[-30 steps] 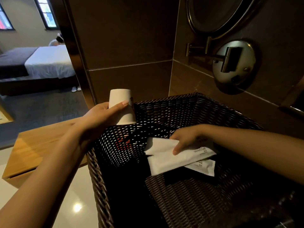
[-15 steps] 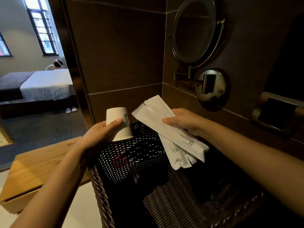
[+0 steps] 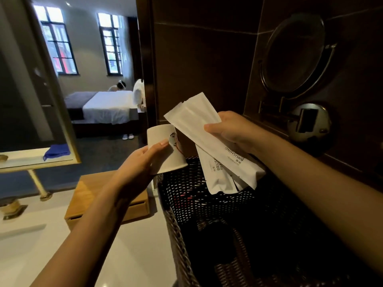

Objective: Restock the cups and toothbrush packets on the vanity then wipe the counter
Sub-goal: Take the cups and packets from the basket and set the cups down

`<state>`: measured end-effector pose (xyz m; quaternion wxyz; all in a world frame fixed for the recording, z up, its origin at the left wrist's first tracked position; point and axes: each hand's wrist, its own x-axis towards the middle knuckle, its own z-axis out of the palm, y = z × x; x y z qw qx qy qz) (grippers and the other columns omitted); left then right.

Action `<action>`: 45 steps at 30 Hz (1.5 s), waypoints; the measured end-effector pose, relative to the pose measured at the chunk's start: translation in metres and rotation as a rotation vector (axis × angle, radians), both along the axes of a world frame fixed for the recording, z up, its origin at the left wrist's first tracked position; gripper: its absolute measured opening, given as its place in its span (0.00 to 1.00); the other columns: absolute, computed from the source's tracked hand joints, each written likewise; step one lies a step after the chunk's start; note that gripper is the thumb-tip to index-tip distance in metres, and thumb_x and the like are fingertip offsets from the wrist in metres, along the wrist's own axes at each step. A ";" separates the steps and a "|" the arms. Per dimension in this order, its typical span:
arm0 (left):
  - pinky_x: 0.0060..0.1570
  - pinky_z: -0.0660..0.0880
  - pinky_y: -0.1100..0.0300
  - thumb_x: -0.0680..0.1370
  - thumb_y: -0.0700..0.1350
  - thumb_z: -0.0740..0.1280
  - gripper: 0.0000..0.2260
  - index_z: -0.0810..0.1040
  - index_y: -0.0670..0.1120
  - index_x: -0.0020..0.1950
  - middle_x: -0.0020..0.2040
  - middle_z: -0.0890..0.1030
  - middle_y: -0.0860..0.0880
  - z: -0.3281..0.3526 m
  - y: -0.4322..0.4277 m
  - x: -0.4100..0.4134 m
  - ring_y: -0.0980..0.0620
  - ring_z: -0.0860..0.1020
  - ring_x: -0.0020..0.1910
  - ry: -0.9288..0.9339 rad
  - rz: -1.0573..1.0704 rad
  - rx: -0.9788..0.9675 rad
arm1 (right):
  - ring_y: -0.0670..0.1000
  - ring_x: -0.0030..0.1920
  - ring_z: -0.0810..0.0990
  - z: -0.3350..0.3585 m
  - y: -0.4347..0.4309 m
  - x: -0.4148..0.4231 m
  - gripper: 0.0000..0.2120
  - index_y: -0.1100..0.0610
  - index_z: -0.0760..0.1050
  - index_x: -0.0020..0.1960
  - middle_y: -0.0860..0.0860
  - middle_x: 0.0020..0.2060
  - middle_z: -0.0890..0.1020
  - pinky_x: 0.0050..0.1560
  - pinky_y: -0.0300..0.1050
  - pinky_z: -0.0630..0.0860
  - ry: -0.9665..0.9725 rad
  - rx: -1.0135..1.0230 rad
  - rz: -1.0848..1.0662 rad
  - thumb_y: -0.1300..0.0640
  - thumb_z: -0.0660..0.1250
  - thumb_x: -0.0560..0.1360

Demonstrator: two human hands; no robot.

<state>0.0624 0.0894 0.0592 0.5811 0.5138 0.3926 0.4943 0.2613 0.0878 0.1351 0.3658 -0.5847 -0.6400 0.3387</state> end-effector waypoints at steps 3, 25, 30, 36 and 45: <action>0.56 0.74 0.62 0.63 0.56 0.70 0.21 0.78 0.44 0.51 0.50 0.83 0.48 -0.001 -0.006 -0.016 0.58 0.80 0.50 0.037 -0.005 0.038 | 0.46 0.39 0.76 0.009 -0.004 -0.024 0.16 0.62 0.71 0.65 0.52 0.49 0.77 0.31 0.32 0.71 -0.011 0.025 -0.015 0.61 0.62 0.78; 0.61 0.72 0.47 0.63 0.61 0.71 0.36 0.66 0.51 0.67 0.61 0.76 0.47 -0.094 0.049 -0.213 0.47 0.75 0.59 0.228 -0.177 0.020 | 0.55 0.51 0.79 -0.104 -0.013 -0.240 0.17 0.59 0.71 0.64 0.55 0.56 0.79 0.41 0.43 0.77 0.174 -0.091 -0.411 0.61 0.63 0.76; 0.50 0.73 0.58 0.70 0.54 0.70 0.29 0.64 0.52 0.69 0.62 0.75 0.48 -0.129 0.069 -0.215 0.49 0.74 0.59 0.171 -0.191 -0.076 | 0.54 0.47 0.82 -0.159 -0.008 -0.252 0.13 0.55 0.76 0.59 0.51 0.47 0.81 0.46 0.50 0.81 0.380 -0.167 -0.497 0.62 0.63 0.75; 0.43 0.72 0.62 0.72 0.52 0.69 0.27 0.64 0.52 0.67 0.58 0.74 0.51 -0.161 0.091 -0.210 0.51 0.74 0.56 0.210 -0.175 -0.168 | 0.51 0.47 0.82 -0.212 -0.003 -0.249 0.09 0.47 0.74 0.50 0.46 0.42 0.80 0.42 0.45 0.79 0.440 -0.249 -0.536 0.60 0.64 0.76; 0.42 0.75 0.59 0.71 0.52 0.70 0.23 0.65 0.55 0.64 0.53 0.74 0.54 -0.174 0.129 -0.180 0.54 0.74 0.50 0.389 -0.199 -0.139 | 0.58 0.51 0.82 -0.279 0.004 -0.230 0.13 0.57 0.76 0.59 0.56 0.51 0.83 0.56 0.60 0.78 0.531 -0.458 -0.666 0.59 0.66 0.75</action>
